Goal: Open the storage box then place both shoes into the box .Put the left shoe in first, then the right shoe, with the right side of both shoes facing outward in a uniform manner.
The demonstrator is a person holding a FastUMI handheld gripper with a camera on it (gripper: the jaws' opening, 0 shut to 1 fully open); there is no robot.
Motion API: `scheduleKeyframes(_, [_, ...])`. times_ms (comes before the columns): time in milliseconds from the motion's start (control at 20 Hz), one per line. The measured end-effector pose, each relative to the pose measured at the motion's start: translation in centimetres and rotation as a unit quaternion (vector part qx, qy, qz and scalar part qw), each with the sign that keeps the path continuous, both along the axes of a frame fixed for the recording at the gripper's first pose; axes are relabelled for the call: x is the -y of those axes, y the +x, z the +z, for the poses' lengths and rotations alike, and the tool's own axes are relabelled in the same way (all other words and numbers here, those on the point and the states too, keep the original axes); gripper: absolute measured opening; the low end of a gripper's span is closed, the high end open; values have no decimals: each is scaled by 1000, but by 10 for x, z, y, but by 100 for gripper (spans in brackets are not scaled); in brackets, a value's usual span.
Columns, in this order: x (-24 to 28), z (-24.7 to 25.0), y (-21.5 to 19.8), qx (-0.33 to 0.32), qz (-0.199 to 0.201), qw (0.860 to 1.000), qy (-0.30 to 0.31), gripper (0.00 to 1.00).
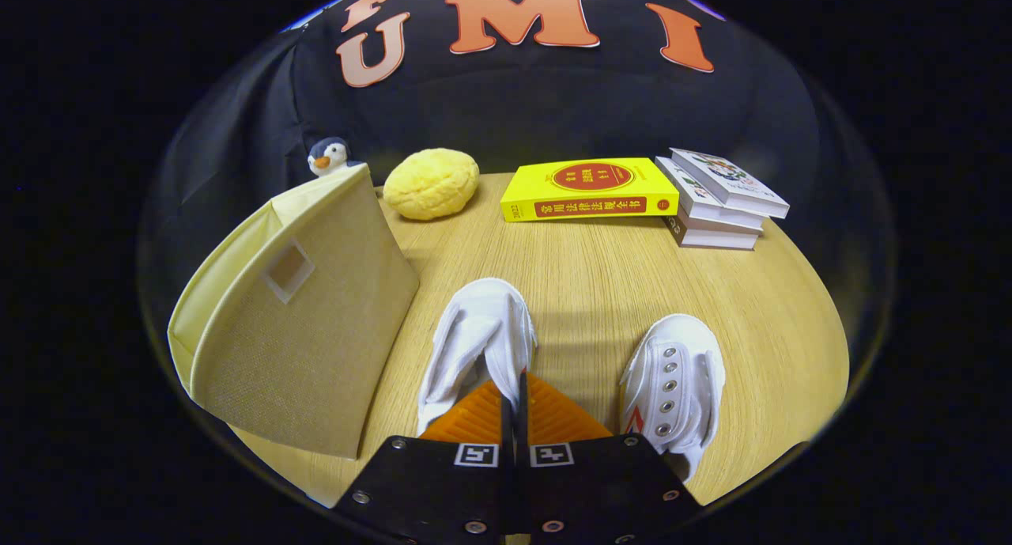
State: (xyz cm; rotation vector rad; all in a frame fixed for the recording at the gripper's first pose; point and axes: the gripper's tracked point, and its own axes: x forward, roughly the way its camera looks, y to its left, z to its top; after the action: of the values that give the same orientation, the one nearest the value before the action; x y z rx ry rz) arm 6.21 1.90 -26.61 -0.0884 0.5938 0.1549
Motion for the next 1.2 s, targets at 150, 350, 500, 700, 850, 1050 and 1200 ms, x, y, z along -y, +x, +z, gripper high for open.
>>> scheduleKeyframes(150, [1, 9, -6, 6, 6, 1000, 3, 0])
scheduleKeyframes(350, [10, 23, -13, 1, -3, 1000, 13, 0])
scheduleKeyframes(500, [9, 46, -16, 5, -2, 1000, 26, 0])
scheduleKeyframes(700, [-1, 93, -14, 28, 2, 999, 29, 0])
scheduleKeyframes(850, [-17, 137, -13, 62, -7, 998, 22, 0])
scheduleKeyframes(1050, [-55, 179, -16, 84, -30, 995, 49, 0])
scheduleKeyframes(1200, [-98, 190, -20, 87, -34, 993, 76, 0])
